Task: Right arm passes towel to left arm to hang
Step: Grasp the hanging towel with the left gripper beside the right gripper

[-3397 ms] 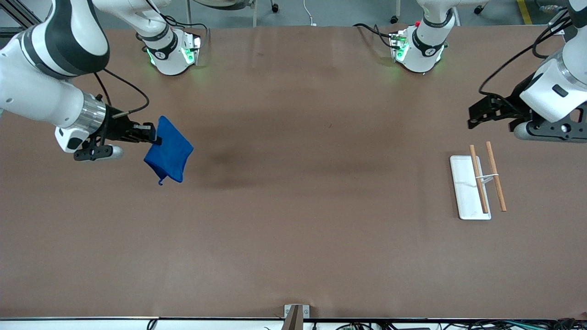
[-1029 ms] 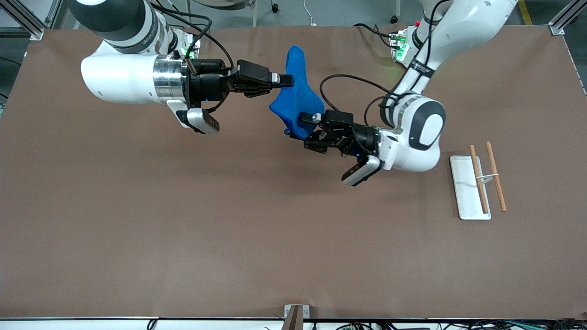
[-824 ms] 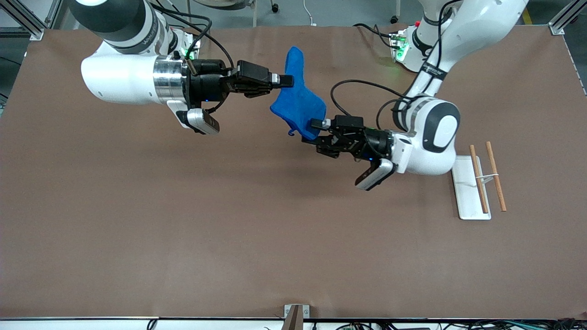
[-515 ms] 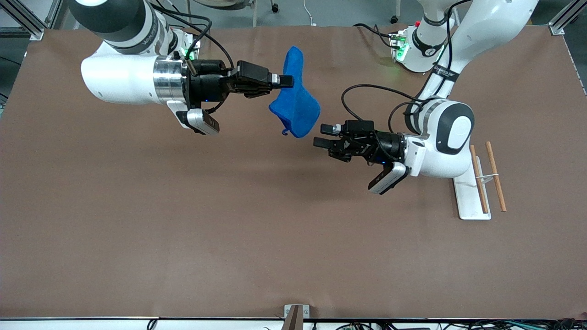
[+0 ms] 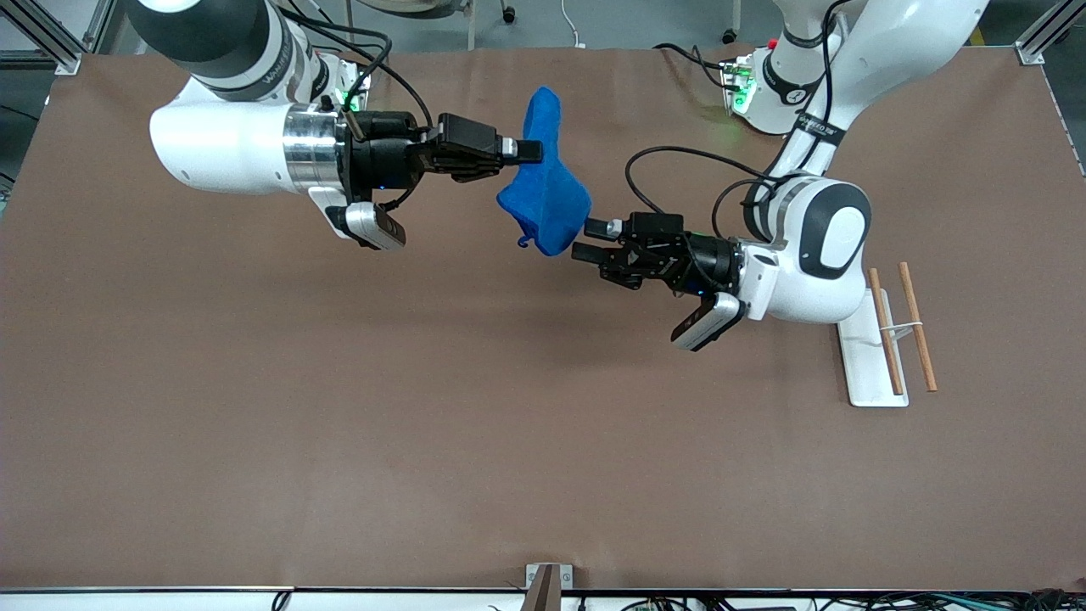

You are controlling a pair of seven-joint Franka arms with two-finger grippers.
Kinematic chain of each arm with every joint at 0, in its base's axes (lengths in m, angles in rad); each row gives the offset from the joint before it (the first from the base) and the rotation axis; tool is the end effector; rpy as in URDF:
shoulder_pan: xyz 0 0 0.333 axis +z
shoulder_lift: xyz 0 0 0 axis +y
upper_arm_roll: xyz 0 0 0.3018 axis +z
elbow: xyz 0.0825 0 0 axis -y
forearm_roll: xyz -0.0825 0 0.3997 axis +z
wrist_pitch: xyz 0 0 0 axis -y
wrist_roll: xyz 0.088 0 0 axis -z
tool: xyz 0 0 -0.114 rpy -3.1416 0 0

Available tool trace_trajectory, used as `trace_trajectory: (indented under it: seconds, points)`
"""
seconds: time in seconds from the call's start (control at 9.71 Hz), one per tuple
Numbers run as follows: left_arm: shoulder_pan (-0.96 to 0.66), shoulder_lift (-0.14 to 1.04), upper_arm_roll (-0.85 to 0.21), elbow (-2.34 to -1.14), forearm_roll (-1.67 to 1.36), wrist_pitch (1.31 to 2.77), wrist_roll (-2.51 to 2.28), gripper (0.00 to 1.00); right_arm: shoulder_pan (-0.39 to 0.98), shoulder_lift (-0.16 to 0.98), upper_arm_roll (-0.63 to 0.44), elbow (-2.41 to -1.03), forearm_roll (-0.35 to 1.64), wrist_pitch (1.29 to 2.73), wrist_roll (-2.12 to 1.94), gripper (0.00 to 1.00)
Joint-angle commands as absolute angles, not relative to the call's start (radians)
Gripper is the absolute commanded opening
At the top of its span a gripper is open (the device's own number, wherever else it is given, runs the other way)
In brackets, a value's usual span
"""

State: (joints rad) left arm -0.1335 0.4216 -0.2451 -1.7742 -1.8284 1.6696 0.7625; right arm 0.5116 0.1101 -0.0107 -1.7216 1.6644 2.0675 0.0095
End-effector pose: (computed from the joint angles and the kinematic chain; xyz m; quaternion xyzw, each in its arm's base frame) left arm 0.5905 -0.3236 0.3888 0.6107 -0.0664 -0.0107 0.7890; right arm 0.5432 0.3639 0.5717 -0.7154 0.1024 0.0966 0.6844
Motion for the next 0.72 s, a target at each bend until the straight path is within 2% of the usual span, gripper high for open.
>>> trace_trajectory:
  seconds: [0.0,0.41,0.51,0.62]
  points:
    - [-0.138,0.452,-0.244,-1.789,-1.810,1.680,0.727,0.58,0.517,0.114,-0.015,-1.712,1.683,2.071,0.018,0.00]
    - [-0.140,0.434,-0.296,-1.792,-1.815,1.678,0.624,0.55,0.517,0.114,-0.015,-1.710,1.683,2.071,0.018,0.00]
    - [-0.135,0.433,-0.298,-1.792,-1.815,1.677,0.624,0.44,0.517,0.114,-0.015,-1.710,1.683,2.071,0.018,0.00]
    - [-0.130,0.428,-0.296,-1.790,-1.815,1.664,0.624,0.23,0.515,0.114,-0.015,-1.712,1.683,2.069,0.018,0.00]
